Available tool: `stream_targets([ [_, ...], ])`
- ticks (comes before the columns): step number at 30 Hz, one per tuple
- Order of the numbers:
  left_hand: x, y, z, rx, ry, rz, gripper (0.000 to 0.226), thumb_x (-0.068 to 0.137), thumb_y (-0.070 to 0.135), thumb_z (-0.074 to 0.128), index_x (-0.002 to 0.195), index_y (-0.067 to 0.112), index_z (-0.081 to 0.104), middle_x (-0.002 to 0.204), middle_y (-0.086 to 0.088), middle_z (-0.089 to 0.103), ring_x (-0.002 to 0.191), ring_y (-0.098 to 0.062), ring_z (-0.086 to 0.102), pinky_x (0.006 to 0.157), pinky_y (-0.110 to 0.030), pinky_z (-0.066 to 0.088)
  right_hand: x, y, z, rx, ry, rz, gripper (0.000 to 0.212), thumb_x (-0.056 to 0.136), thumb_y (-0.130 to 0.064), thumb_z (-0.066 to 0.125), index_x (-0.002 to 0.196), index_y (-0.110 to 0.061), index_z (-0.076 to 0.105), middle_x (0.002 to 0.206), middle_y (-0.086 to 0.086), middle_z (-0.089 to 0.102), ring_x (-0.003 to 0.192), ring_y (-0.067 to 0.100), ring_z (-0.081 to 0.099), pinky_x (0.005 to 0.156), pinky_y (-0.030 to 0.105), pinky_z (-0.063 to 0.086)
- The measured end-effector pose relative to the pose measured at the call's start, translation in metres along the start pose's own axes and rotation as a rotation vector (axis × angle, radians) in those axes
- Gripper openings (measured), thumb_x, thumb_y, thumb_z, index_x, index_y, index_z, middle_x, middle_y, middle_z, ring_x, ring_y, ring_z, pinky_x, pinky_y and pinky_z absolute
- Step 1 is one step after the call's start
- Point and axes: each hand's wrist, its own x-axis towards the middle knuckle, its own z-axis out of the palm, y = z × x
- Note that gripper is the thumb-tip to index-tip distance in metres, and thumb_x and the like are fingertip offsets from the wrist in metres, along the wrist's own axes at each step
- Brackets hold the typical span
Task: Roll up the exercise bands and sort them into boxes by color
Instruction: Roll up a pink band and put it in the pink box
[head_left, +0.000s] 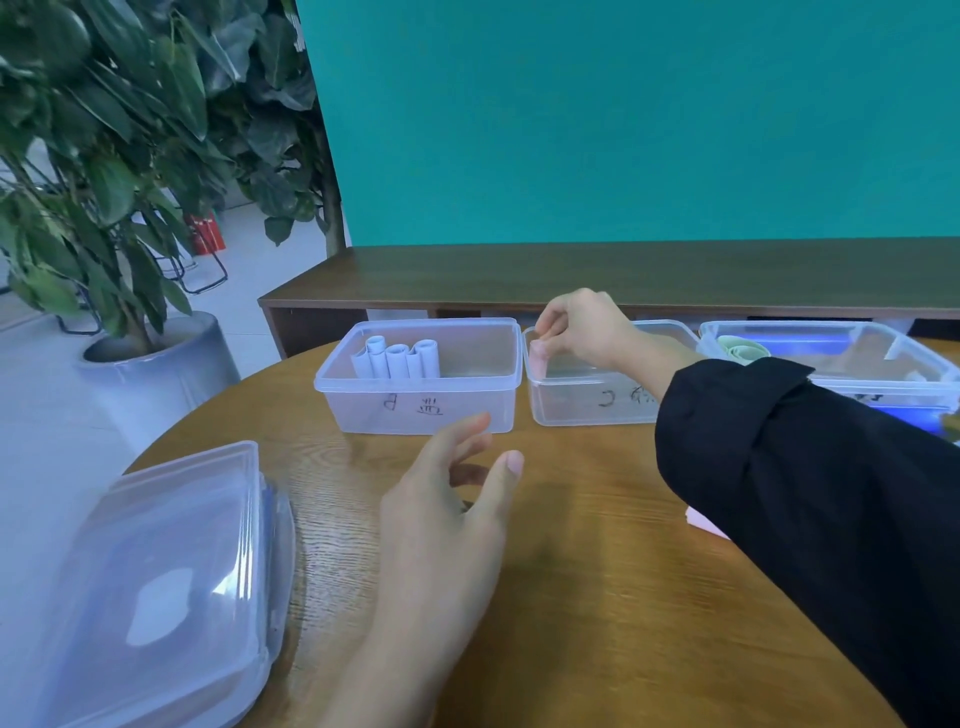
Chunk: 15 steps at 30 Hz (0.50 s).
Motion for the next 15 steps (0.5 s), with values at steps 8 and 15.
stream_targets([
  [8, -0.0004, -0.0019, -0.0001, 0.048, -0.007, 0.029, 0.034, 0.089, 0.040, 0.073, 0.122, 0.037, 0.065, 0.108, 0.026, 0.069, 0.095, 0.008, 0.064, 0.070, -0.012, 0.047, 0.0029, 0.0001, 0.0063, -0.043, 0.020, -0.058, 0.014, 0.087, -0.016, 0.079, 0.094, -0.020, 0.067, 0.096, 0.004, 0.070, 0.096, 0.019, 0.066, 0.090, 0.034, 0.054],
  [15, -0.0011, -0.0013, 0.0008, 0.076, -0.011, 0.055, 0.034, 0.089, 0.037, 0.074, 0.122, 0.037, 0.065, 0.106, 0.030, 0.068, 0.092, 0.012, 0.063, 0.069, -0.010, 0.047, 0.0019, -0.0023, 0.0048, -0.067, 0.011, -0.095, 0.016, 0.087, -0.012, 0.078, 0.093, -0.020, 0.066, 0.098, 0.006, 0.070, 0.096, 0.018, 0.066, 0.092, 0.035, 0.054],
])
